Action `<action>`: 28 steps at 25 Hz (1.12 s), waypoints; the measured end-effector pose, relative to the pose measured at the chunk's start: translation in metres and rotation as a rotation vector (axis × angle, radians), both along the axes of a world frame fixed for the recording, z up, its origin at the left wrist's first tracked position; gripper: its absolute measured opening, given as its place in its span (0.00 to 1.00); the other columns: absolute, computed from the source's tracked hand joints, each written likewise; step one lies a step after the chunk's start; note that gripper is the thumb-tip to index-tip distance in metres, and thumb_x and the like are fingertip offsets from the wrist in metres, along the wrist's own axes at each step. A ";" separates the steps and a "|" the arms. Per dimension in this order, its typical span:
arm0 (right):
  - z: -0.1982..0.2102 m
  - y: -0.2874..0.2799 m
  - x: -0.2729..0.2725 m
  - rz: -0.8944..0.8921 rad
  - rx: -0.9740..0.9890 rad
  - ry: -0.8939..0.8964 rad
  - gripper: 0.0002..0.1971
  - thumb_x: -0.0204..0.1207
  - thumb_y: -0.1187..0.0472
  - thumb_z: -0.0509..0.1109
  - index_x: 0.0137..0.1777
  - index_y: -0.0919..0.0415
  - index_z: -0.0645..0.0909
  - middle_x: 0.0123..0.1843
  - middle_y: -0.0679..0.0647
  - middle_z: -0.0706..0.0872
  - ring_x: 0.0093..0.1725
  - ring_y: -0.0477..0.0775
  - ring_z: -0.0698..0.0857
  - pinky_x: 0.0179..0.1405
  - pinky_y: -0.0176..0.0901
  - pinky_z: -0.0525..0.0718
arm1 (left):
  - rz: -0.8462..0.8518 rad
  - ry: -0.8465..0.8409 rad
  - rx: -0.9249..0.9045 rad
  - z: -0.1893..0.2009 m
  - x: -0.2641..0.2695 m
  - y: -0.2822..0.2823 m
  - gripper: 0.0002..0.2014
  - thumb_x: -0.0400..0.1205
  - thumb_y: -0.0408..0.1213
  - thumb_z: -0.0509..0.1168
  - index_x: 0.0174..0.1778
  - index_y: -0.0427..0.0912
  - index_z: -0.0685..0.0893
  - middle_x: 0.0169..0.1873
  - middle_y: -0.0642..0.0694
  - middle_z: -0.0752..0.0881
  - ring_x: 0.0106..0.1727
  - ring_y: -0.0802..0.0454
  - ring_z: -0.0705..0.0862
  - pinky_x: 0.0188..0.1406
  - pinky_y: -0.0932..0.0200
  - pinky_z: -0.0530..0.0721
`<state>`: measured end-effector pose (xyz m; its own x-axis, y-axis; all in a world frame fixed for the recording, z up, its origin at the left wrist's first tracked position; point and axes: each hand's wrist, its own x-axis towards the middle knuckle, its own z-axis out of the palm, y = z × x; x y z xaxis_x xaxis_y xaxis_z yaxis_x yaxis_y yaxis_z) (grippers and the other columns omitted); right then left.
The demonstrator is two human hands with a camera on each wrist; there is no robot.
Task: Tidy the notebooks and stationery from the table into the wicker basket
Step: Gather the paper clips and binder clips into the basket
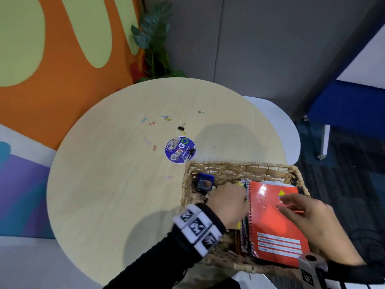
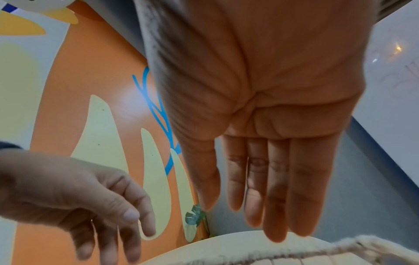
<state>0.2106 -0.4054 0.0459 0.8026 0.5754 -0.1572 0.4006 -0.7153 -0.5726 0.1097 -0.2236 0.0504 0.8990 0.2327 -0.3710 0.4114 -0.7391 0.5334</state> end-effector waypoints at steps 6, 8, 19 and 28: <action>0.033 0.083 0.001 0.154 0.108 0.010 0.05 0.71 0.59 0.75 0.46 0.52 0.87 0.40 0.42 0.90 0.49 0.31 0.84 0.41 0.27 0.85 | 0.474 -0.196 0.102 -0.041 -0.053 0.155 0.07 0.79 0.34 0.66 0.47 0.42 0.89 0.47 0.45 0.91 0.47 0.48 0.87 0.53 0.55 0.84; 0.037 0.125 0.007 0.223 0.104 -0.011 0.06 0.71 0.59 0.75 0.47 0.56 0.87 0.41 0.47 0.91 0.43 0.41 0.88 0.45 0.32 0.86 | 0.478 -0.038 0.154 -0.078 -0.061 0.188 0.07 0.78 0.34 0.67 0.48 0.41 0.89 0.49 0.42 0.89 0.50 0.45 0.87 0.51 0.57 0.81; -0.002 0.366 0.033 0.707 -0.357 -0.133 0.08 0.73 0.64 0.67 0.49 0.63 0.85 0.50 0.58 0.89 0.47 0.59 0.84 0.44 0.42 0.77 | 0.067 0.242 0.236 -0.137 -0.042 0.216 0.13 0.83 0.35 0.61 0.61 0.33 0.77 0.63 0.36 0.78 0.62 0.39 0.78 0.60 0.51 0.75; -0.108 0.458 0.019 0.914 -0.774 -0.213 0.19 0.65 0.55 0.76 0.37 0.58 0.66 0.38 0.55 0.78 0.37 0.60 0.82 0.45 0.52 0.87 | 0.291 0.035 0.046 -0.119 -0.067 0.212 0.11 0.83 0.28 0.59 0.60 0.37 0.74 0.56 0.40 0.82 0.51 0.45 0.80 0.48 0.55 0.76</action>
